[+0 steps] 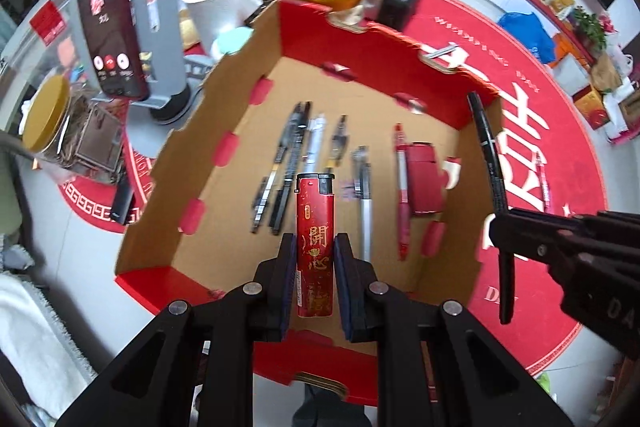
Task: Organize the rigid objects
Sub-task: 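Carry the red tube and black marker over the cardboard box and lower them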
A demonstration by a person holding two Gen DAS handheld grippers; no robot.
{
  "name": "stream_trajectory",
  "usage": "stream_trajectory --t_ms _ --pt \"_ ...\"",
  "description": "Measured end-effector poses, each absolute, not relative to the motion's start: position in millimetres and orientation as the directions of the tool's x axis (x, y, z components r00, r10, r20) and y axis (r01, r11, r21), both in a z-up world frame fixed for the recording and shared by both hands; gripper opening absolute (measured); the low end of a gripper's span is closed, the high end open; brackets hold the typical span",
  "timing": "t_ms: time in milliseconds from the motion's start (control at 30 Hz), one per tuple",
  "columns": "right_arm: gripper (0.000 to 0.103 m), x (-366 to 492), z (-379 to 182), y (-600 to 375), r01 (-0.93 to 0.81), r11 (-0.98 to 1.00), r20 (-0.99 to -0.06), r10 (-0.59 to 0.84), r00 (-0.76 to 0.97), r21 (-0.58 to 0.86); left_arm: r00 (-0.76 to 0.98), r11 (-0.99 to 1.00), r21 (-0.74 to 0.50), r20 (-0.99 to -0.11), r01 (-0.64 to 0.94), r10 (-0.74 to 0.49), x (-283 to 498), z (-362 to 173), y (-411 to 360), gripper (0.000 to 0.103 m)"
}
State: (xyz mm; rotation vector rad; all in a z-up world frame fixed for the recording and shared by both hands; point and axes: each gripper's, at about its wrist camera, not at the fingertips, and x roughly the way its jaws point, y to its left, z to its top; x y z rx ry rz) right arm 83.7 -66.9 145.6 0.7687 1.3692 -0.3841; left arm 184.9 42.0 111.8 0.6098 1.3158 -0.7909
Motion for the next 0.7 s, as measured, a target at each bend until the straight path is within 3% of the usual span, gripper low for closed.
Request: stream_trajectory --t_ms 700 --pt "0.010 109 127 -60 0.643 0.723 -0.967 0.197 0.159 0.253 0.071 0.628 -0.008 -0.992 0.778 -0.100 203 86 44 0.020"
